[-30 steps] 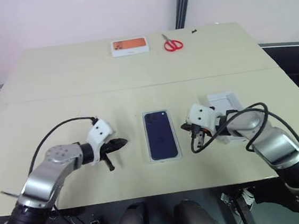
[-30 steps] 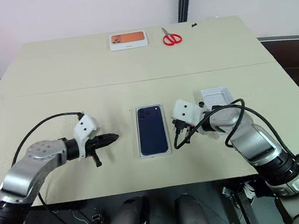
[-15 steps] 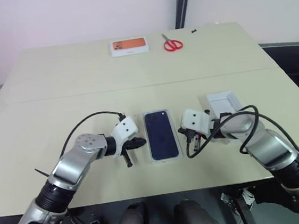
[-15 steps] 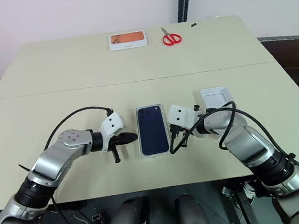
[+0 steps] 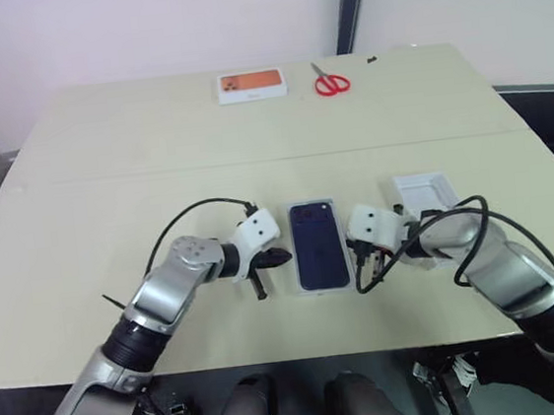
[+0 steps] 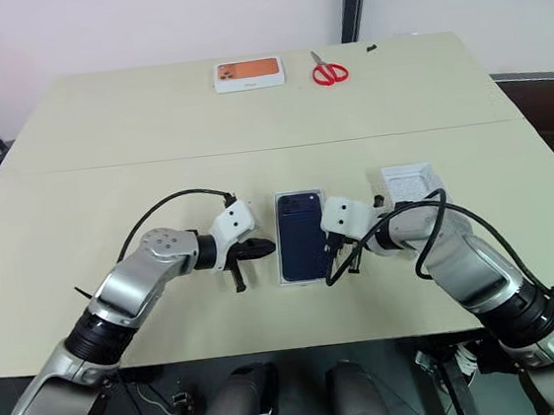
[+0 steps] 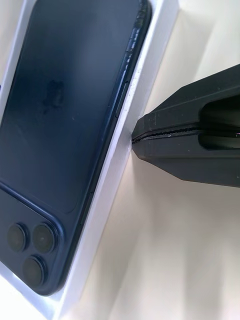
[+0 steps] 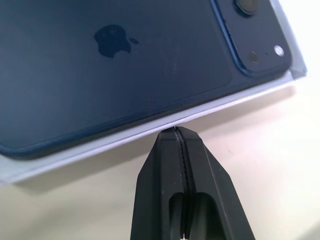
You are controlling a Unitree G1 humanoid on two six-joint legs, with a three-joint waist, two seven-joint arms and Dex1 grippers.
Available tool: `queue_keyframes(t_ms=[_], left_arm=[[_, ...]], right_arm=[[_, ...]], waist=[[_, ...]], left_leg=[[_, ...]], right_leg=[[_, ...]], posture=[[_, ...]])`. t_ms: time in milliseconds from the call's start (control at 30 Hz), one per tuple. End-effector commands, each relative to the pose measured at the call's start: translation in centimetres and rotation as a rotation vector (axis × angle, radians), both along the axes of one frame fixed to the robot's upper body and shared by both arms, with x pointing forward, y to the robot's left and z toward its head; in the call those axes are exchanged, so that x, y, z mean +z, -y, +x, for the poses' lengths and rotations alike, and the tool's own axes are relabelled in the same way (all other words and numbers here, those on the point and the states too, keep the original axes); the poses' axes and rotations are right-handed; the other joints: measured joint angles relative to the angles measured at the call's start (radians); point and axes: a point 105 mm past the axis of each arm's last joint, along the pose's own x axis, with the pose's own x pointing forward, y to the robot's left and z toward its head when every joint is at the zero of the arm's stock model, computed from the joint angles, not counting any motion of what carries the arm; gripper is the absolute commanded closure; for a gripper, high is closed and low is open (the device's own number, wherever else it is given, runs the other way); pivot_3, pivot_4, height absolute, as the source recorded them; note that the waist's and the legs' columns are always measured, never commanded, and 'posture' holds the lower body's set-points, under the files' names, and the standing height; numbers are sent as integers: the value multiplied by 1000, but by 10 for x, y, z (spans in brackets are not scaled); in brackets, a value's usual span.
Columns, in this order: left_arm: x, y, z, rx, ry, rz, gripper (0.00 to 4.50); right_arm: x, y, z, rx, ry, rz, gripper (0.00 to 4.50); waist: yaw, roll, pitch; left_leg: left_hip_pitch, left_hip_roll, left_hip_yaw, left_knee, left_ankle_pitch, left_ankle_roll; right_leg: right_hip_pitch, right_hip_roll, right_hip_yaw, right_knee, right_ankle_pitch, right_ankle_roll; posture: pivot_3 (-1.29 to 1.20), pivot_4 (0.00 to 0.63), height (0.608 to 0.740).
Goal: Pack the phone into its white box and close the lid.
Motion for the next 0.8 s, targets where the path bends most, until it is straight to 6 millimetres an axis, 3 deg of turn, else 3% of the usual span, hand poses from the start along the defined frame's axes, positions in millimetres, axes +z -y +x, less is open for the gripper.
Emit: queue_keyframes(t_ms=[33, 333, 800], left_arm=[[5, 28, -8, -118, 20, -17, 4476], [3, 53, -1, -164, 26, -26, 4476], [1, 55, -1, -166, 12, -34, 4476]], right_arm=[[13, 5, -2, 12, 41, 0, 4500], [12, 31, -6, -49, 26, -42, 4500], [14, 41, -2, -71, 39, -62, 4500]], waist=[[0, 0, 0], [-8, 0, 0], [-7, 0, 0]], left_leg=[[0, 0, 0, 0, 0, 0], [0, 0, 0, 0, 0, 0], [0, 0, 0, 1, 0, 0]], right_leg=[[0, 0, 0, 0, 0, 0], [0, 0, 0, 0, 0, 0], [1, 0, 0, 0, 0, 0]], posture=[[0, 150, 740], [0, 150, 740], [0, 150, 740]])
